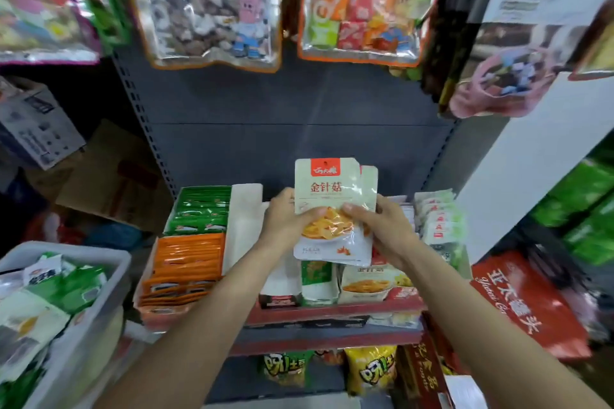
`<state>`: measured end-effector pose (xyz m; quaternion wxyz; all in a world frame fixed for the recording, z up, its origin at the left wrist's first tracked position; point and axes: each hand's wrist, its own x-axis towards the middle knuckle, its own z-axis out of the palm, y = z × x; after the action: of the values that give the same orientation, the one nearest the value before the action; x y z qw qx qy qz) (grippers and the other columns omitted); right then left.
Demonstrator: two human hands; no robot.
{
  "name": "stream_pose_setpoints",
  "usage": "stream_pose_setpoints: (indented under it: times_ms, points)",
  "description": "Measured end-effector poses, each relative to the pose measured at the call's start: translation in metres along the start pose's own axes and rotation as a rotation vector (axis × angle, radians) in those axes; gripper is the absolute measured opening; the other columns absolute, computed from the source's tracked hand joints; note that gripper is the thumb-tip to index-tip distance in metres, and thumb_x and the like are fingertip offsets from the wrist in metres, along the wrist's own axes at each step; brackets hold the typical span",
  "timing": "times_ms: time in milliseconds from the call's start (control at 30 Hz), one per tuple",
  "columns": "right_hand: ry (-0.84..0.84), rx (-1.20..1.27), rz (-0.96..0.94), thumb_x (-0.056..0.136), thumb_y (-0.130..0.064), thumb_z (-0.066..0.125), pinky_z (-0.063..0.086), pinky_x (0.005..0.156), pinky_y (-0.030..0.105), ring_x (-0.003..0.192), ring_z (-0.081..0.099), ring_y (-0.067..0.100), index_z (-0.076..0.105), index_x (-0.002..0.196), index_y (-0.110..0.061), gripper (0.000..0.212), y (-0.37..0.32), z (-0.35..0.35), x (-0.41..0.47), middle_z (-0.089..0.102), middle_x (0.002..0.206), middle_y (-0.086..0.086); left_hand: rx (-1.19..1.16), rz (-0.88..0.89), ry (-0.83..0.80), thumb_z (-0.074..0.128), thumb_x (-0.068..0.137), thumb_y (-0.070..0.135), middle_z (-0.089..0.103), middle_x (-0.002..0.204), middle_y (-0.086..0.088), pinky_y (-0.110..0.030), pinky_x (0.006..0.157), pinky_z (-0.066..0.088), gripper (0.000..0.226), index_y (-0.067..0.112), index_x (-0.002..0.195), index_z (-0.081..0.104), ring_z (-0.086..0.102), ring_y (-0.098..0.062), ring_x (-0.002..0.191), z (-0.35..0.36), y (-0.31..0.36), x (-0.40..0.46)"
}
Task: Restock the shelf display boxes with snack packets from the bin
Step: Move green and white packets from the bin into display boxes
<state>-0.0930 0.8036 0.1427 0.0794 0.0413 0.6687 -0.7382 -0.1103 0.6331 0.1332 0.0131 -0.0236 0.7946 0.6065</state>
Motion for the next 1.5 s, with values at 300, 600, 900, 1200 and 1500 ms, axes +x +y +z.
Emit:
stream_pose_setpoints:
  times_ms: [300, 600, 900, 1200, 1500]
  points:
    - [0.348, 0.047, -0.094, 0.088, -0.005, 0.061, 0.058, 0.069, 0.028, 0.082, 0.068, 0.019, 0.064, 0.107, -0.004, 0.019, -0.005, -0.085, 0.023, 0.069, 0.104, 0.011, 0.359, 0.104, -0.163, 0.047, 0.097, 0.018, 0.054, 0.131, -0.008, -0.029, 0.100, 0.041, 0.036, 0.009, 0.132, 0.049, 0.052, -0.018, 0.118, 0.062, -0.008, 0.022]
    - [0.352, 0.228, -0.151, 0.091, -0.005, 0.057, 0.055, 0.082, 0.030, 0.093, 0.067, 0.016, 0.063, 0.098, -0.015, 0.014, 0.000, -0.091, 0.040, 0.068, 0.105, 0.005, 0.750, 0.222, -0.390, 0.045, 0.097, 0.034, 0.039, 0.140, 0.003, -0.034, 0.107, 0.034, 0.045, 0.016, 0.138, 0.042, 0.038, -0.015, 0.129, 0.078, -0.028, 0.018]
    - [0.025, 0.442, -0.001, 0.092, -0.003, 0.051, 0.056, 0.082, 0.030, 0.106, 0.065, 0.021, 0.055, 0.121, -0.002, 0.029, 0.028, -0.078, 0.055, 0.064, 0.120, 0.011, 0.788, 0.269, -0.423, 0.049, 0.095, 0.038, 0.026, 0.148, 0.004, -0.039, 0.112, 0.026, 0.030, 0.032, 0.121, 0.062, 0.023, -0.016, 0.135, 0.066, -0.036, 0.001]
    - [-0.076, -0.036, 0.102, 0.090, -0.001, 0.055, 0.054, 0.090, 0.033, 0.099, 0.067, 0.022, 0.058, 0.113, 0.005, 0.024, 0.042, -0.100, 0.049, 0.067, 0.113, 0.012, 0.694, 0.297, -0.316, 0.056, 0.091, 0.036, 0.030, 0.125, -0.001, -0.039, 0.112, 0.028, 0.029, 0.035, 0.120, 0.063, 0.027, -0.019, 0.129, 0.060, -0.050, -0.002]
    - [0.025, -0.665, -0.256, 0.082, -0.001, 0.067, 0.048, 0.070, 0.008, 0.083, 0.062, 0.004, 0.061, 0.108, -0.019, 0.032, 0.028, -0.082, 0.056, 0.067, 0.093, -0.004, 0.611, 0.201, -0.437, 0.053, 0.094, 0.031, 0.024, 0.146, 0.006, -0.042, 0.111, 0.033, 0.029, 0.032, 0.122, 0.060, 0.033, -0.014, 0.134, 0.064, -0.044, 0.007]
